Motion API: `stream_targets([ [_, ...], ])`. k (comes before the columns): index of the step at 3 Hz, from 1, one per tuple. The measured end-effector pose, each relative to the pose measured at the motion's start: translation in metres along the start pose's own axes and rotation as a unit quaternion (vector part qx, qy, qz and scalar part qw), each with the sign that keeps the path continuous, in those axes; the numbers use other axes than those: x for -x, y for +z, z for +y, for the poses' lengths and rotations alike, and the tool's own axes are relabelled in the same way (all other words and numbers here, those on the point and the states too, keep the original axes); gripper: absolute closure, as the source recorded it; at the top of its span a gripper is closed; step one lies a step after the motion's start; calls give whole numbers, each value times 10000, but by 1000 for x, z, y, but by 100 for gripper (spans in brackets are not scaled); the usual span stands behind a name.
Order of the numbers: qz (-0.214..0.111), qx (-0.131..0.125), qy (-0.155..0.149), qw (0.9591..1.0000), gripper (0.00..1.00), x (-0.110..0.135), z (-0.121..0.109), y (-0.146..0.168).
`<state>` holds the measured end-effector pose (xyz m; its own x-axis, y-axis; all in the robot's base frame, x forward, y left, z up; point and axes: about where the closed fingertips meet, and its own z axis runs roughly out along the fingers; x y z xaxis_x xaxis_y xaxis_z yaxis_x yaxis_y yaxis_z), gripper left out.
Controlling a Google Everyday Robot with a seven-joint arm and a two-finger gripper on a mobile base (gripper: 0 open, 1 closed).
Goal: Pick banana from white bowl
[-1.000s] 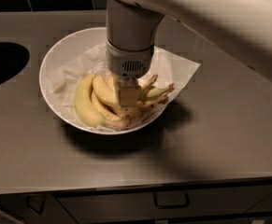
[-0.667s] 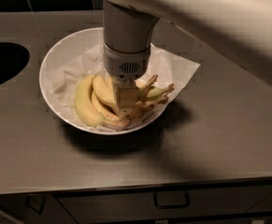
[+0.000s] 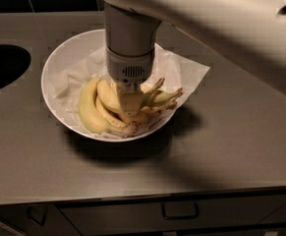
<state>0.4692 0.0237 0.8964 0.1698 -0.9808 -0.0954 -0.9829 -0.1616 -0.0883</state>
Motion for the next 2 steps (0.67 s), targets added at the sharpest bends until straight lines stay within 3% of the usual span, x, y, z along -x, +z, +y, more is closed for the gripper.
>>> stream_targets([
  [1,0,0,0,10000,92,0,0,0],
  [2,0,0,0,10000,82,0,0,0],
])
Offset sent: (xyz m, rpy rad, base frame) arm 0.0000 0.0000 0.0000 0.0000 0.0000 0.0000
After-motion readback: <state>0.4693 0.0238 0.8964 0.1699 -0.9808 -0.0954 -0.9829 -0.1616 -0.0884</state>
